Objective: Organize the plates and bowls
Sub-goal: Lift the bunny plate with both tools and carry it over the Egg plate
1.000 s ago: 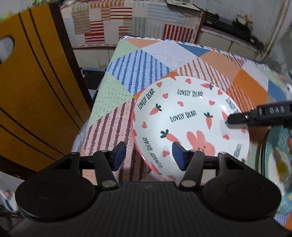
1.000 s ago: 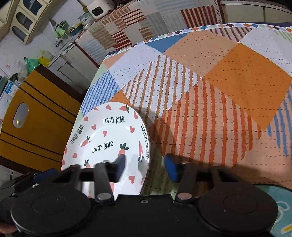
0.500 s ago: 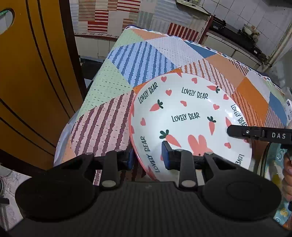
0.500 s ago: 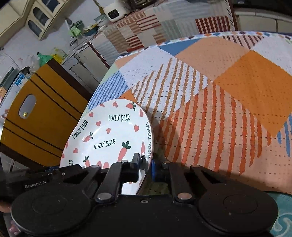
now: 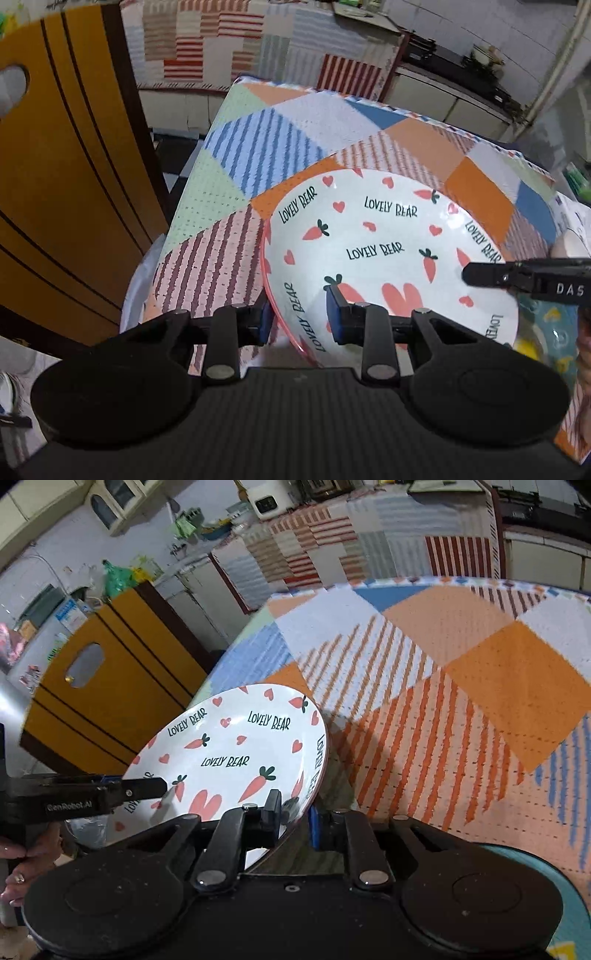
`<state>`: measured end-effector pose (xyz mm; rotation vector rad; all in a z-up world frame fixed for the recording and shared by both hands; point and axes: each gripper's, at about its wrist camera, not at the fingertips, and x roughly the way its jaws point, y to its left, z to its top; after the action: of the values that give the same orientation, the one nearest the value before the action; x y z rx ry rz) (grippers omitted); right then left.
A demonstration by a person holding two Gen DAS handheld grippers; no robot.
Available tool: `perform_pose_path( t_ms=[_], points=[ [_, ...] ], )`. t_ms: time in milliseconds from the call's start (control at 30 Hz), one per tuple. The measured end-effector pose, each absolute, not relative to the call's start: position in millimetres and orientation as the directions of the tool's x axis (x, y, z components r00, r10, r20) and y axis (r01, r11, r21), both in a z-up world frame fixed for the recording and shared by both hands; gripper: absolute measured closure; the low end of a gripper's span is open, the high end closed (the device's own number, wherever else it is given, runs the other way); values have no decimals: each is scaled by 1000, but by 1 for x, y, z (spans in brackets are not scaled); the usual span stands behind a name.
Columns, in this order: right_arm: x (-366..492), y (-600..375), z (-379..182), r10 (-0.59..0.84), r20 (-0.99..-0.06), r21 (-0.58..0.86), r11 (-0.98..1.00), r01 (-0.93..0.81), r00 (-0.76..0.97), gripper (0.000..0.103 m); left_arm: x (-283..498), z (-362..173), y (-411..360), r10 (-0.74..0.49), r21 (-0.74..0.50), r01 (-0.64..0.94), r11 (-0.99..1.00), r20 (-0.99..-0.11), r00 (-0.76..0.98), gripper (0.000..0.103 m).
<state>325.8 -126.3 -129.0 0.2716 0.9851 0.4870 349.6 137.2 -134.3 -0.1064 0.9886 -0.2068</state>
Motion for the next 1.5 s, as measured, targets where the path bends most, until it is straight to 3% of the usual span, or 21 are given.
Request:
perform_pose_path(
  t_ms=[300, 567, 1100, 1500],
  points=[
    [274, -152, -72, 523, -691, 393, 851, -348, 500, 83, 304, -83, 115, -320, -217, 244, 945, -764, 560, 74],
    [218, -191, -42, 477, -672, 349, 879, -325, 567, 83, 278, -70, 81, -427, -287, 332, 898, -745, 512, 74],
    [159, -257, -78, 408, -711, 408, 903, -137, 572, 82, 275, -105, 12, -474, -308, 425, 851, -800, 367, 74],
    [161, -263, -116, 391, -753, 431, 901, -54, 529, 82, 275, -136, -8, -413, -247, 449, 859, -852, 321, 74]
  ],
)
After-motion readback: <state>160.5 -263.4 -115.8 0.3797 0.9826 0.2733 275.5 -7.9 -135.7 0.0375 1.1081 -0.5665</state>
